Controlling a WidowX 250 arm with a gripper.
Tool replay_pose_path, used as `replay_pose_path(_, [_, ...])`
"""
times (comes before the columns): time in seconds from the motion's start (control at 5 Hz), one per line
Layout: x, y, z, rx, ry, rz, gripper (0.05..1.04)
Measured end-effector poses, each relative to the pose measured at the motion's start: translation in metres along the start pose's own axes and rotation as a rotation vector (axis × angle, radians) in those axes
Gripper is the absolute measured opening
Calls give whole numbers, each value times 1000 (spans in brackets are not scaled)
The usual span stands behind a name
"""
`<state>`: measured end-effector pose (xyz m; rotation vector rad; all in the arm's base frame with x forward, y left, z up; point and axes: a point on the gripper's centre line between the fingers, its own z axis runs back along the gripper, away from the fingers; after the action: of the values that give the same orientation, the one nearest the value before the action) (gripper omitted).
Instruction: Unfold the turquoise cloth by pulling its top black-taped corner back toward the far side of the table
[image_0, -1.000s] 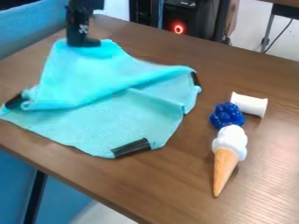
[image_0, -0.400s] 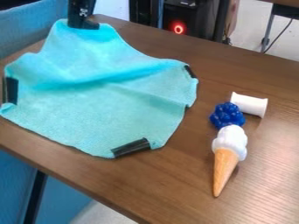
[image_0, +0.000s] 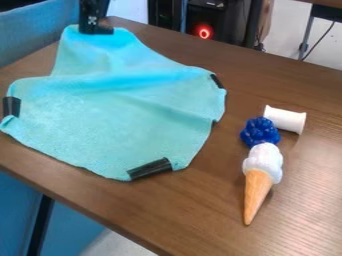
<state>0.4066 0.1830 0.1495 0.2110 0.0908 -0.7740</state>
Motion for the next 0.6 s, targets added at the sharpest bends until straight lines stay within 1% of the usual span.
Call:
replay_pose_path(0.2, [-1, 9, -16, -10, -32, 0, 59])
replay_pose_path(0.4, [-9, 23, -31, -17, -51, 37, 59])
replay_pose_path(0.6, [-11, 34, -36, -19, -62, 68, 59])
